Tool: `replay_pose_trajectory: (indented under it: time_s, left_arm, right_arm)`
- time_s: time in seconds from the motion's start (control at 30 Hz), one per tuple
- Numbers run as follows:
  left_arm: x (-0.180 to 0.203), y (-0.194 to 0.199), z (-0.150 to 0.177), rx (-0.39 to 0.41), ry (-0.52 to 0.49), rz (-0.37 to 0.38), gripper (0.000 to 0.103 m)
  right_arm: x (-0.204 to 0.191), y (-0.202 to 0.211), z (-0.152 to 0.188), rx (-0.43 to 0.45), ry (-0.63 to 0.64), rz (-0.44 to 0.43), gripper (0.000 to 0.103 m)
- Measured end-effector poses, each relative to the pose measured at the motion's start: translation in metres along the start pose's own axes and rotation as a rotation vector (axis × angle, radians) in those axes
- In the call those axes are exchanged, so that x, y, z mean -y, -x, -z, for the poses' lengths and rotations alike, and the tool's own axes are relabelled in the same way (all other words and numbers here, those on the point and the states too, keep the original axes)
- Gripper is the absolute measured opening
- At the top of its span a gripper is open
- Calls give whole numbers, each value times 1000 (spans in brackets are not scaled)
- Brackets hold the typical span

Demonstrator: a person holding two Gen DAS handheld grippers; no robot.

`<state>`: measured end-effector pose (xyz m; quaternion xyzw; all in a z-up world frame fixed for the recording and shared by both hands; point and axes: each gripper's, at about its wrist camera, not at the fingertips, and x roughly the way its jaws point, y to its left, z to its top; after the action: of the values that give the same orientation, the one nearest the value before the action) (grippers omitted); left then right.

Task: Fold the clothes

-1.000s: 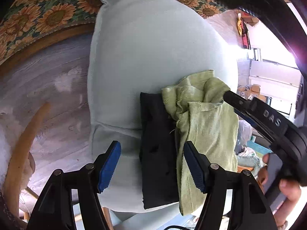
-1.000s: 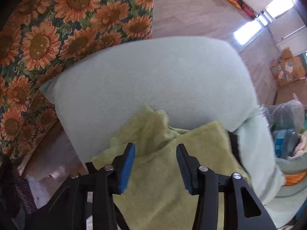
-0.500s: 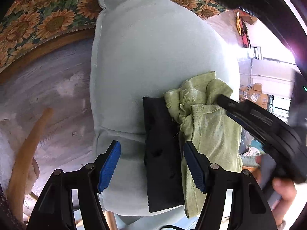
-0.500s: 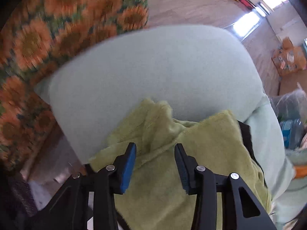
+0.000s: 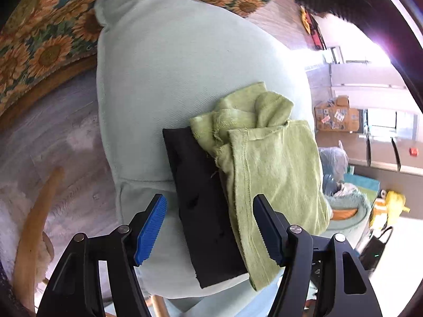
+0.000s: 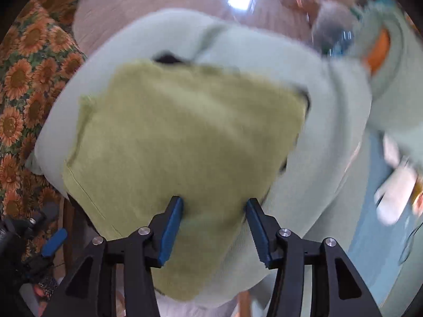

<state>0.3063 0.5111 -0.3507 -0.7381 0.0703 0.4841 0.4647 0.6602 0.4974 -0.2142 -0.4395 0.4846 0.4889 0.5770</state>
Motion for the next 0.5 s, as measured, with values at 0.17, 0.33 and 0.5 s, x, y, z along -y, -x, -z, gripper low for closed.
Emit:
replay_pose_trajectory:
  time_s: [0.17,0.33,0.5]
  left_arm:
    - [0,5,-5,-6,37,59,68]
    - [12,-5,-24,-39,164,130,25]
    - [52,-34,-31,-159,-3,14,11]
  right_arm:
    - [11,25,7,60,-9,-79,51]
    - [19,59,2,175,30,-99,48]
    - [49,62,-10,222,-74,-140,42]
